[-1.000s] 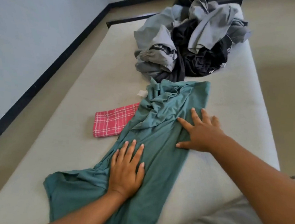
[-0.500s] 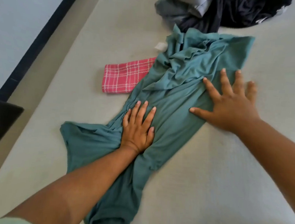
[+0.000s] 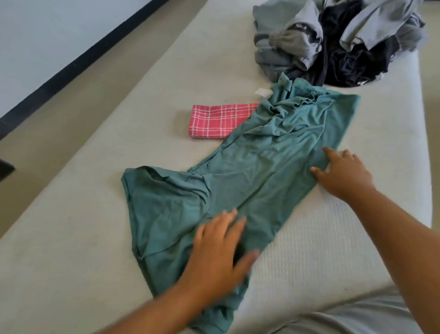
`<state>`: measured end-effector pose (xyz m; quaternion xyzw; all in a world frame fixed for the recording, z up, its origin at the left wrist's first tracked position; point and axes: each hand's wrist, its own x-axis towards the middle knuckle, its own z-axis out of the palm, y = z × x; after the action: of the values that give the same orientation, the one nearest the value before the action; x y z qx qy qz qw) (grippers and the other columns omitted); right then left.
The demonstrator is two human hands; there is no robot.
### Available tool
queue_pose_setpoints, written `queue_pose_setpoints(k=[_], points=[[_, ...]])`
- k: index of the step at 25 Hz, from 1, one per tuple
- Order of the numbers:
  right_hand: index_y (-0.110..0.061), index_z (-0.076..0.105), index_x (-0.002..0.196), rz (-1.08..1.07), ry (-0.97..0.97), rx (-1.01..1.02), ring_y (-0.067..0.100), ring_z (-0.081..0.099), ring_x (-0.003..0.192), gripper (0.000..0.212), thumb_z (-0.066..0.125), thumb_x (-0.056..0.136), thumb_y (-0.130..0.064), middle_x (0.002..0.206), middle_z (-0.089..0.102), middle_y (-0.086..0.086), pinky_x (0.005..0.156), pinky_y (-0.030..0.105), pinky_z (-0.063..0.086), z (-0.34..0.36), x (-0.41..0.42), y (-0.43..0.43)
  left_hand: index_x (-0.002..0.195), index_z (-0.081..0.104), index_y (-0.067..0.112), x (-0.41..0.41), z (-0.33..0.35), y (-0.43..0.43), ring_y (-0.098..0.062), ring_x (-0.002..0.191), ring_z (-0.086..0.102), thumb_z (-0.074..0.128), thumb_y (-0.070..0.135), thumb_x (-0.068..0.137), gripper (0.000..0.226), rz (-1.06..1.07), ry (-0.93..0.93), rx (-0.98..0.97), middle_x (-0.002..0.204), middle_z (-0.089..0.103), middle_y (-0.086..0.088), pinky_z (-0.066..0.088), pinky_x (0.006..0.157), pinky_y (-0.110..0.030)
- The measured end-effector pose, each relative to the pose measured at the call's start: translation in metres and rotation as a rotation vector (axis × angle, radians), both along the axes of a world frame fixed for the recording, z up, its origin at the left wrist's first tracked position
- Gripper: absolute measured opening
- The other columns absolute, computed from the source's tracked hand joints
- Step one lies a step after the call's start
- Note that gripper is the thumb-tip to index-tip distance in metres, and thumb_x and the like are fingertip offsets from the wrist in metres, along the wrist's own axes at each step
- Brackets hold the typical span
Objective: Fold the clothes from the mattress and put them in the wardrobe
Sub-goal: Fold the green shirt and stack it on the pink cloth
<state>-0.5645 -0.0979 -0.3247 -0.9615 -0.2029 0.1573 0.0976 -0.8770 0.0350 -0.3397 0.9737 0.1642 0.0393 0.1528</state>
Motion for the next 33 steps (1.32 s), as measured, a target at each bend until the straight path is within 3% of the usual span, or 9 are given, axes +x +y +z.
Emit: queue_pose_setpoints(k=[3,6,9,14,18,24,26,30,33], points=[[-0.027,0.041,0.153,-0.049,-0.032,0.146,0.041,0.046,0.136,0.067,0.062,0.094,-0.050,0.149,0.049,0.017,0.109,0.057,0.044,0.003,0.004,0.016,0.142,0.061,0.021,-0.086,-0.008,-0.027,-0.025,0.141,0.050,0.051,0.088,0.074,0.096,-0.130,0.137,0.089,0.155,0.050,-0.006,0.036,0.110,-0.043],[-0.018,0.049,0.145,-0.183,-0.019,0.301,0.042,0.050,0.127,0.059,0.071,0.092,-0.034,0.142,0.049,0.020,0.104,0.046,0.045,0.006,0.006,0.033,0.136,0.063,0.016,-0.102,-0.025,-0.014,-0.029,0.135,0.057,0.056,0.052,0.084,0.063,-0.185,0.137,0.238,0.146,0.057,-0.010,0.036,0.108,-0.042],[-0.009,0.047,0.132,-0.454,0.092,0.474,0.039,0.055,0.117,0.050,0.073,0.091,-0.022,0.134,0.049,0.021,0.088,0.038,0.046,0.010,0.014,0.040,0.122,0.074,0.016,-0.114,-0.034,0.001,-0.024,0.129,0.062,0.029,0.018,0.102,0.049,-0.281,0.018,0.255,0.132,0.070,-0.006,0.031,0.116,-0.033],[-0.011,0.050,0.125,-0.600,0.124,0.513,0.035,0.060,0.107,0.046,0.069,0.084,-0.020,0.125,0.055,0.015,0.091,0.046,0.057,0.006,0.011,0.042,0.123,0.075,0.013,-0.142,-0.005,0.022,-0.018,0.125,0.064,0.017,0.018,0.109,0.060,-0.371,0.065,0.267,0.132,0.070,-0.004,0.030,0.116,-0.031],[-0.011,0.053,0.129,-0.662,0.162,0.589,0.027,0.059,0.102,0.058,0.074,0.078,-0.027,0.120,0.057,0.007,0.087,0.035,0.055,0.008,-0.002,0.043,0.137,0.065,0.014,-0.163,0.000,0.032,-0.015,0.136,0.055,0.026,0.019,0.108,0.049,-0.445,0.096,0.212,0.144,0.061,-0.002,0.034,0.117,-0.031],[-0.018,0.064,0.125,-0.923,0.665,0.995,0.013,0.076,0.080,0.044,0.068,0.082,-0.020,0.103,0.076,-0.002,0.053,0.028,0.062,0.007,-0.008,0.045,0.142,0.060,0.015,-0.187,0.019,0.083,-0.010,0.141,0.049,0.050,0.021,0.102,0.042,-0.513,0.107,0.095,0.149,0.057,0.000,0.035,0.119,-0.027],[-0.015,0.067,0.112,-0.932,0.784,1.106,0.008,0.076,0.069,0.027,0.053,0.090,-0.011,0.084,0.079,-0.005,0.049,0.024,0.058,0.009,-0.014,0.035,0.138,0.064,0.015,-0.185,0.027,0.108,-0.009,0.139,0.051,0.056,0.014,0.096,0.042,-0.449,0.065,0.041,0.147,0.059,0.002,0.036,0.118,-0.026],[-0.012,0.064,0.127,-0.991,0.974,1.529,0.016,0.077,0.094,0.051,0.058,0.078,0.002,0.110,0.075,0.001,0.076,0.027,0.061,0.009,-0.030,0.018,0.121,0.071,0.044,-0.179,0.062,0.142,0.005,0.126,0.059,0.064,-0.008,0.084,0.064,0.102,-0.154,-0.329,0.131,0.064,0.032,0.045,0.110,-0.023],[-0.021,0.058,0.089,-0.905,1.031,1.666,0.001,0.051,0.048,0.033,0.068,0.063,-0.004,0.069,0.057,-0.012,0.046,0.010,0.039,0.035,-0.034,0.011,0.106,0.067,0.047,-0.168,0.095,0.173,-0.006,0.114,0.069,0.058,-0.005,0.087,0.056,0.369,-0.327,-0.476,0.118,0.074,0.019,0.053,0.101,-0.026]])
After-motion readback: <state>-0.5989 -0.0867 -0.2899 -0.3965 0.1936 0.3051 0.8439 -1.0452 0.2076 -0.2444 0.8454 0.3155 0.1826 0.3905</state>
